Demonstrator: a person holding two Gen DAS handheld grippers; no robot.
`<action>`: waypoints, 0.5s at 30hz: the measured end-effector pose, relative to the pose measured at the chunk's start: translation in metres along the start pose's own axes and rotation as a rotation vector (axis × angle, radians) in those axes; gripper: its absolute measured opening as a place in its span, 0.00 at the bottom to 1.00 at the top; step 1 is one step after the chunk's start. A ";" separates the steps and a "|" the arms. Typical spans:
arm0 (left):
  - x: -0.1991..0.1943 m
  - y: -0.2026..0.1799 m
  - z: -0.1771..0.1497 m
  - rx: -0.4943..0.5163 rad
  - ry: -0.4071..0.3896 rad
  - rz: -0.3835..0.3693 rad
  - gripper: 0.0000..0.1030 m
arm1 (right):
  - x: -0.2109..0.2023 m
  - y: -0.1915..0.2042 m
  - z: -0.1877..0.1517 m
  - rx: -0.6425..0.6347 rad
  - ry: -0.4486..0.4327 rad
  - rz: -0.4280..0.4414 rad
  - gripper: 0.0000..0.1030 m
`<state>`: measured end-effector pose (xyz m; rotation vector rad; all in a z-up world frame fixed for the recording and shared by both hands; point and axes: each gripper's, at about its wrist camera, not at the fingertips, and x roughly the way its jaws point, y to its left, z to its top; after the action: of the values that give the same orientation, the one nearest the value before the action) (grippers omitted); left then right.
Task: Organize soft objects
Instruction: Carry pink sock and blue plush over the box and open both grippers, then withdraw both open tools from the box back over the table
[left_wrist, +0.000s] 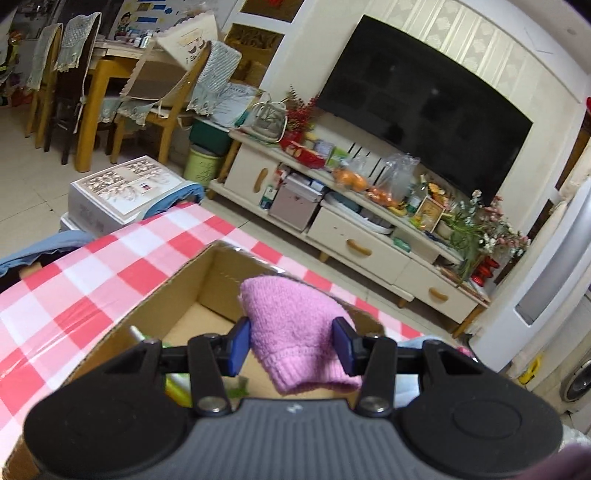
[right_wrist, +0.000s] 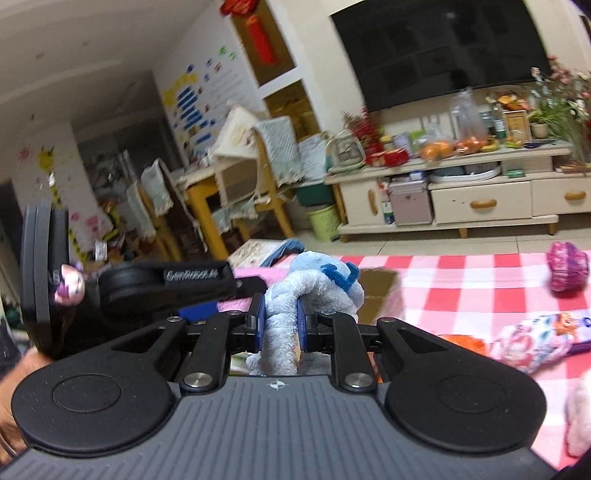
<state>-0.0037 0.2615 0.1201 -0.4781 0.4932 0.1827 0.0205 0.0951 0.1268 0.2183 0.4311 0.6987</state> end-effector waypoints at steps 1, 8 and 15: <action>0.001 0.001 0.000 0.003 0.004 0.005 0.45 | 0.006 0.002 -0.001 -0.014 0.014 0.001 0.21; 0.009 0.006 -0.004 0.029 0.053 0.041 0.46 | 0.018 0.002 -0.015 -0.076 0.082 -0.034 0.28; 0.007 0.004 -0.006 0.037 0.060 0.045 0.47 | -0.001 0.000 -0.025 -0.054 0.074 -0.042 0.77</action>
<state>-0.0011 0.2625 0.1108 -0.4370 0.5657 0.2028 0.0088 0.0953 0.1052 0.1326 0.4860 0.6779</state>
